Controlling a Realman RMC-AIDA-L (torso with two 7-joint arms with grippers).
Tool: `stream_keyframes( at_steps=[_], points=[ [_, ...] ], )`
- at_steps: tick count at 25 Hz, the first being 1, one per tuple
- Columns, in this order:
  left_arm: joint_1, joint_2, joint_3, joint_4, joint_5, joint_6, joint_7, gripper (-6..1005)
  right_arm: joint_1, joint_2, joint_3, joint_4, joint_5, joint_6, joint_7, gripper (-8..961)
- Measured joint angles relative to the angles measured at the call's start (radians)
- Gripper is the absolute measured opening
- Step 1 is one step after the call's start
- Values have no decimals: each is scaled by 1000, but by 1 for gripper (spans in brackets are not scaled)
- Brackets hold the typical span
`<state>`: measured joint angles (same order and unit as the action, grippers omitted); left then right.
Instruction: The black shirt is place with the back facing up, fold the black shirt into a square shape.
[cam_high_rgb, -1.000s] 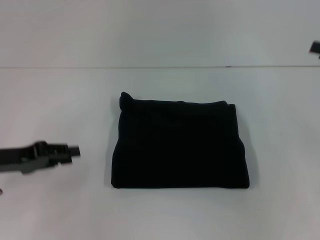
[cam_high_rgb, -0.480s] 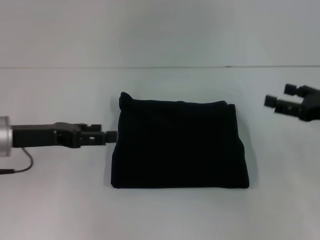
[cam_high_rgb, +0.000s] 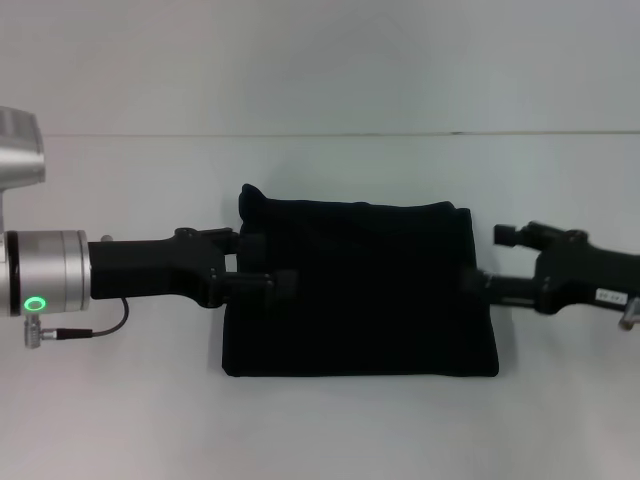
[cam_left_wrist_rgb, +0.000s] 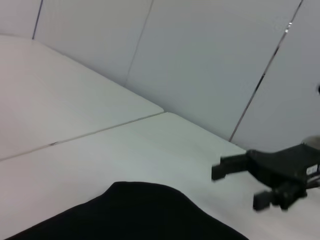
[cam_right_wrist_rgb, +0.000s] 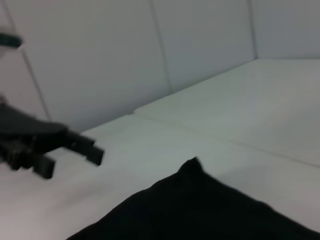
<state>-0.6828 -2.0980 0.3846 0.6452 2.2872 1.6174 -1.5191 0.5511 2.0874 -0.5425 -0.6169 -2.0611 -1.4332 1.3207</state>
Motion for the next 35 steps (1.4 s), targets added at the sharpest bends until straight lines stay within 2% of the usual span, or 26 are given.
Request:
stream_keyframes(
  at_steps=[11,18,24,35],
  points=[
    [4,-14,7,-23,2,-36,91,862,12,3,-51,38,0,0,-39,923],
    [26,-21,2,-116,-41,-124,228,862,3,3,-39,120,27,-2,-162,924],
    [36,-25,3,-123,-43,-136,236,861,-11,3,-41,165,33,-7,-253,924],
    [47,-26,21,-114,-34,-130,244,861,-34,1,6,155,37,-13,-252,923]
  ],
)
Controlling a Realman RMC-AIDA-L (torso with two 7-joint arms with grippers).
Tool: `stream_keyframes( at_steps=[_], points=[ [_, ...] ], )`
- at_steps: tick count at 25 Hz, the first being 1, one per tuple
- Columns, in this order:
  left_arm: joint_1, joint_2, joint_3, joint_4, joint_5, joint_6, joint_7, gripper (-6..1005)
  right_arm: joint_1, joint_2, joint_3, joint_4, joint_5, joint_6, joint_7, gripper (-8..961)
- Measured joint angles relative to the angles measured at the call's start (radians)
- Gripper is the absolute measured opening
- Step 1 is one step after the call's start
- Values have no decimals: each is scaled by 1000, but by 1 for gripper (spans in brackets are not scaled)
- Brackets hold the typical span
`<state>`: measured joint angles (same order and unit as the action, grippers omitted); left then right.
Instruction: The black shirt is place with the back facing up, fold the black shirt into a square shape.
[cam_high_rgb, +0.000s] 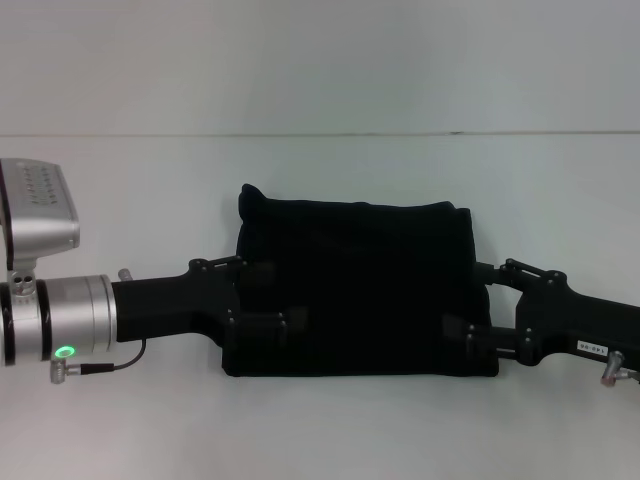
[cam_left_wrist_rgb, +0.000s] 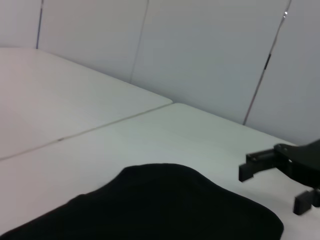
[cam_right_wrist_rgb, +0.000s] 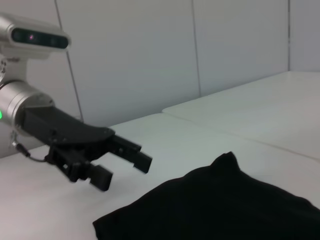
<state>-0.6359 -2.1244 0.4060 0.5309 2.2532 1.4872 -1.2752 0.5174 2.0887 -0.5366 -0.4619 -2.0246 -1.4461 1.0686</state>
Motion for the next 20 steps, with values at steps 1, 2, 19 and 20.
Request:
stream_keyframes(
  at_steps=[1,2,19,20],
  points=[
    [0,0,7,2,0,2,-2,861,1,-2,2,0,0,0,3,922],
    [1,0,10,3,0,2,-3,861,2,-3,2,0,0,0,5,922],
    [5,2,9,18,-3,-7,-6,861,10,-7,12,-1,0,-1,5,924],
    [5,2,9,18,-2,-8,-6,861,10,-7,11,-1,0,0,5,924]
  ],
)
